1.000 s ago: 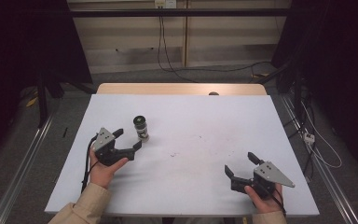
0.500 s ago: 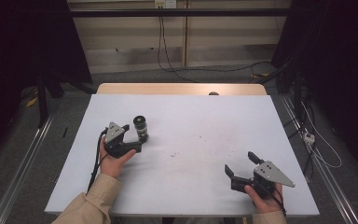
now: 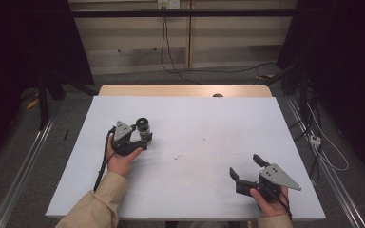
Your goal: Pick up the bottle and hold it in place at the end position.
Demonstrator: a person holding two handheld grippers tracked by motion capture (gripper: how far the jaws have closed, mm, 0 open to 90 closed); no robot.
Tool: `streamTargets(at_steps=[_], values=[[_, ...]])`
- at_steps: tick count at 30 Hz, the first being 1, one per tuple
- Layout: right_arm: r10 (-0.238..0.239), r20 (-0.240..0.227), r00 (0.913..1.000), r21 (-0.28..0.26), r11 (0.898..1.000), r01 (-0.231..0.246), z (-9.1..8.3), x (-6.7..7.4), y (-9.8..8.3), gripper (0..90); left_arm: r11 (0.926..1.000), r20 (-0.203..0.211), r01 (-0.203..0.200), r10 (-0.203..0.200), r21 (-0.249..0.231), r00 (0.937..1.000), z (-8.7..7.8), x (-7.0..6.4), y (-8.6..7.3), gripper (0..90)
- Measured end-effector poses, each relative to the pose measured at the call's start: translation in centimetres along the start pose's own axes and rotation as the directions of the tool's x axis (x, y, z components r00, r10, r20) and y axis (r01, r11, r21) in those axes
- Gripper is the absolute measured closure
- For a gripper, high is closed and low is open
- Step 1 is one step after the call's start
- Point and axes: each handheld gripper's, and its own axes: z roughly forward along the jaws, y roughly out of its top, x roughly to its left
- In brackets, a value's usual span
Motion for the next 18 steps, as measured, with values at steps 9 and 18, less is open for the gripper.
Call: streamTargets(at_steps=[9,18], values=[[0.0,0.0,1.0,-0.001,1.0,0.0,0.0,0.0,0.0,4.6,0.9995,0.007,-0.012,0.012,0.031,0.9999,1.0,-0.2,0.3,32.6],[-0.001,-0.003,1.0,0.0,1.0,0.001,0.0,0.0,0.0,4.6,0.9993,0.007,-0.012,0.012,0.037,0.9999,1.3,-0.2,0.4,43.2]])
